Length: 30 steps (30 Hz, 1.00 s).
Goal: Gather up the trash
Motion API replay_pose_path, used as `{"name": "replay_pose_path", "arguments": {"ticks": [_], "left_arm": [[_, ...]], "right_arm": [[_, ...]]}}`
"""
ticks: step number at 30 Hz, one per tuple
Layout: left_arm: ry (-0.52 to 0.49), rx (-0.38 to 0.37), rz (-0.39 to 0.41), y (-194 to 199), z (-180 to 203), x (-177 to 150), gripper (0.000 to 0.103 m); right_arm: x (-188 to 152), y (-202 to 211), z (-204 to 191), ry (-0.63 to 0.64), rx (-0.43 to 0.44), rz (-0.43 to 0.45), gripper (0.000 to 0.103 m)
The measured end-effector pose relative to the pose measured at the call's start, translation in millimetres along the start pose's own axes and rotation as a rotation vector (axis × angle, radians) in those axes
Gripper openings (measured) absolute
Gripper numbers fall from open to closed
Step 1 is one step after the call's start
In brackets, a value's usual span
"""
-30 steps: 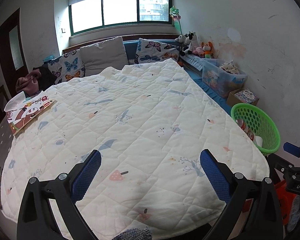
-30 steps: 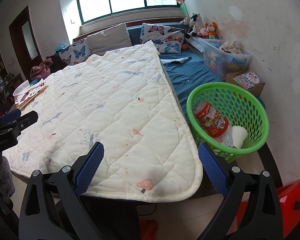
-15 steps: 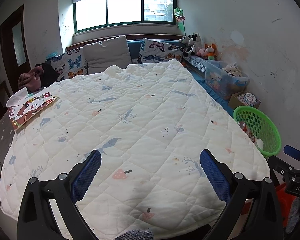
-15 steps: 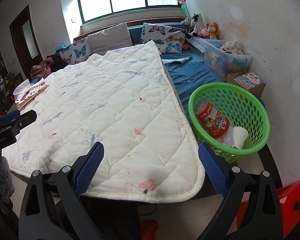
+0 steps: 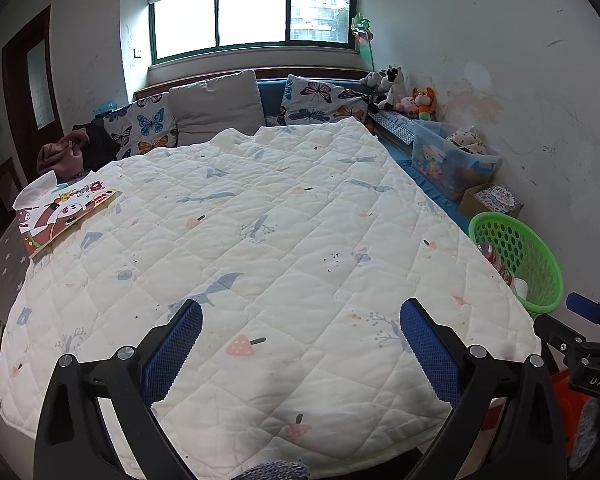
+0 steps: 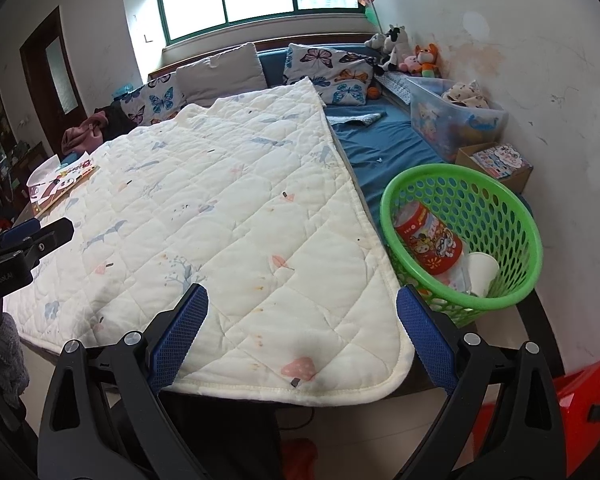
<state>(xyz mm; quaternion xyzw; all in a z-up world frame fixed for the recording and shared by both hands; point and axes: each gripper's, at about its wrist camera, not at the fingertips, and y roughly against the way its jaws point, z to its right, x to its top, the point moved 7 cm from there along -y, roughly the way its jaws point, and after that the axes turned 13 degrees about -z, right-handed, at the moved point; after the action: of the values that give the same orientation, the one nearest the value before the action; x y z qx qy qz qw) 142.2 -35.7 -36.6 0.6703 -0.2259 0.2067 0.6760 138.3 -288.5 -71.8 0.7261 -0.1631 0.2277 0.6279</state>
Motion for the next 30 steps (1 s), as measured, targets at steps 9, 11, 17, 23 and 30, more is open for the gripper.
{"name": "replay_pose_path", "arguments": {"ticks": [9, 11, 17, 23, 30], "left_arm": [[-0.001, 0.0, 0.0, 0.2, -0.3, -1.1, 0.096], [0.002, 0.0, 0.0, 0.2, -0.1, -1.2, 0.096], [0.006, 0.0, -0.003, -0.6, -1.4, -1.9, 0.096], [0.009, 0.001, -0.005, -1.5, -2.2, -2.8, 0.096], [0.022, 0.01, -0.007, -3.6, -4.8, -3.0, 0.096]], "right_arm": [[-0.4, -1.3, -1.2, 0.002, 0.001, 0.001, 0.095], [-0.8, -1.6, -1.7, 0.001, 0.003, 0.0, 0.095], [-1.4, -1.9, -3.6, 0.006, 0.005, -0.002, 0.095], [-1.5, -1.8, -5.1, 0.008, 0.005, -0.003, 0.095], [-1.6, -1.9, -5.9, 0.01, 0.011, -0.003, 0.095]]}}
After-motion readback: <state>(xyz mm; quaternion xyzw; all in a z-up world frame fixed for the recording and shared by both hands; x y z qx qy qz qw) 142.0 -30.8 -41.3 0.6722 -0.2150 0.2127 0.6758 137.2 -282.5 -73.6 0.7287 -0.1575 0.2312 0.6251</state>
